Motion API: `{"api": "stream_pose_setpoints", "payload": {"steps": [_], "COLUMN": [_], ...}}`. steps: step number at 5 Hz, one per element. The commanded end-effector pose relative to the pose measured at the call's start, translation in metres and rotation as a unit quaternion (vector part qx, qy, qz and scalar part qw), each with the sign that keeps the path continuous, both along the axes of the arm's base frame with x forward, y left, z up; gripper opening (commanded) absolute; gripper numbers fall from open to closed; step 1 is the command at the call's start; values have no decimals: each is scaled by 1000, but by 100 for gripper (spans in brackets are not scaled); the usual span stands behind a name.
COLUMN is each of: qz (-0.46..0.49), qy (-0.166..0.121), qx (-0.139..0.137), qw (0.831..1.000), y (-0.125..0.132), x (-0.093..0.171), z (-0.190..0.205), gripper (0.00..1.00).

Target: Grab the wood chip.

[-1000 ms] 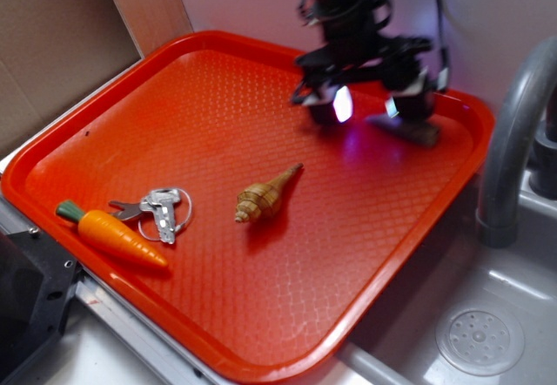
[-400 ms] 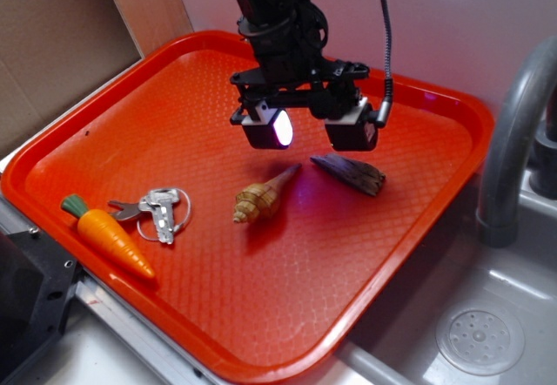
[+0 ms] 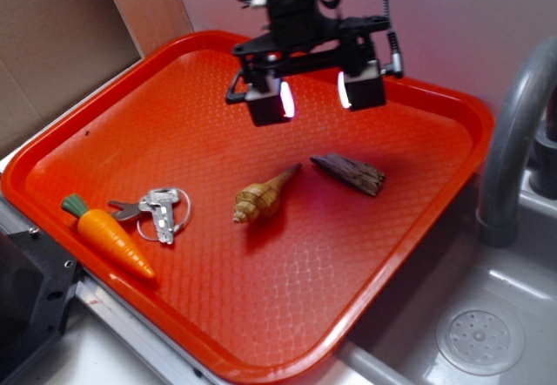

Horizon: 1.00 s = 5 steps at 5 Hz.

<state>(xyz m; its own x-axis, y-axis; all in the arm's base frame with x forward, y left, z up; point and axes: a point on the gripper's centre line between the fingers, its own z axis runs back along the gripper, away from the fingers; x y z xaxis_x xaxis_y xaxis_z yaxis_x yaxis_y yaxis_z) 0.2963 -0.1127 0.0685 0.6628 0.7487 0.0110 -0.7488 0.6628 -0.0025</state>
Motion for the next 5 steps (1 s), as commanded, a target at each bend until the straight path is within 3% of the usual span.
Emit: {"api": "stream_pose_setpoints", "payload": {"steps": [1,2,3,4,5], "qz": [-7,-56,-72,-109,-174], "qy": [3,5,13,6,4], "qx": [-13,-10,-30,-24,-52], "qw": [1000,998,997,994,983], "y": [0,-7,-14,-21,-16], "x": [3,-4,-12,-15,-9], "z": [-9,-29,-43,-49,-53], "gripper": [100,100,100,100,100]}}
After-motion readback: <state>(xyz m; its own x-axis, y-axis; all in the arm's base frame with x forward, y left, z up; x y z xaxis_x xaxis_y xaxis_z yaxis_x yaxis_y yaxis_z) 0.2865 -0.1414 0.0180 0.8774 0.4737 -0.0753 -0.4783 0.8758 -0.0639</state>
